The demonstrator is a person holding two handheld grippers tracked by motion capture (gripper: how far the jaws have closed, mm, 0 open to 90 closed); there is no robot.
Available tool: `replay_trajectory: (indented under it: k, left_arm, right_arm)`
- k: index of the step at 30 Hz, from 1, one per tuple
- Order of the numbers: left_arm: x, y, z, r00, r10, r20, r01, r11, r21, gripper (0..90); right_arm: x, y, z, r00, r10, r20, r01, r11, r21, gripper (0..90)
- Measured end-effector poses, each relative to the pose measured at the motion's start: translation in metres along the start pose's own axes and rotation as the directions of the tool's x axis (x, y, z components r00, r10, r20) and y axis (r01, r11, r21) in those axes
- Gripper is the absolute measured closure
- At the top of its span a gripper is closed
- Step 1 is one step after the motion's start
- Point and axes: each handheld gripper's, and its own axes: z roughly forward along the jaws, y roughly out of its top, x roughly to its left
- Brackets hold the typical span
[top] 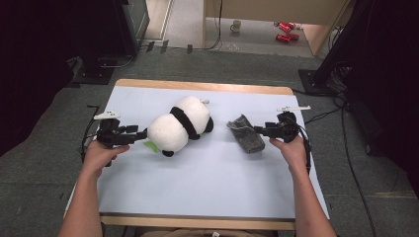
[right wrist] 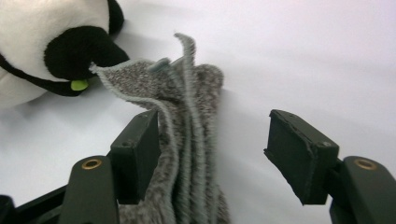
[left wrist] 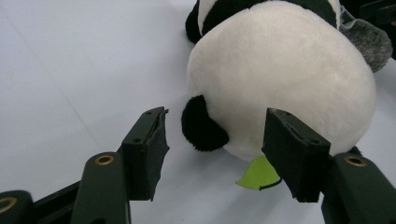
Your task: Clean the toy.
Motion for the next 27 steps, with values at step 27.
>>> replay_trajectory:
  k: [27]
  left_arm:
    - [0.032,-0.030,0.004,0.9843,0.080,-0.158,-0.064,0.9928,0.101,36.6]
  right_arm:
    - [-0.057,-0.034,0.003,0.9836,0.030,0.178,-0.033,0.999,0.012,46.5]
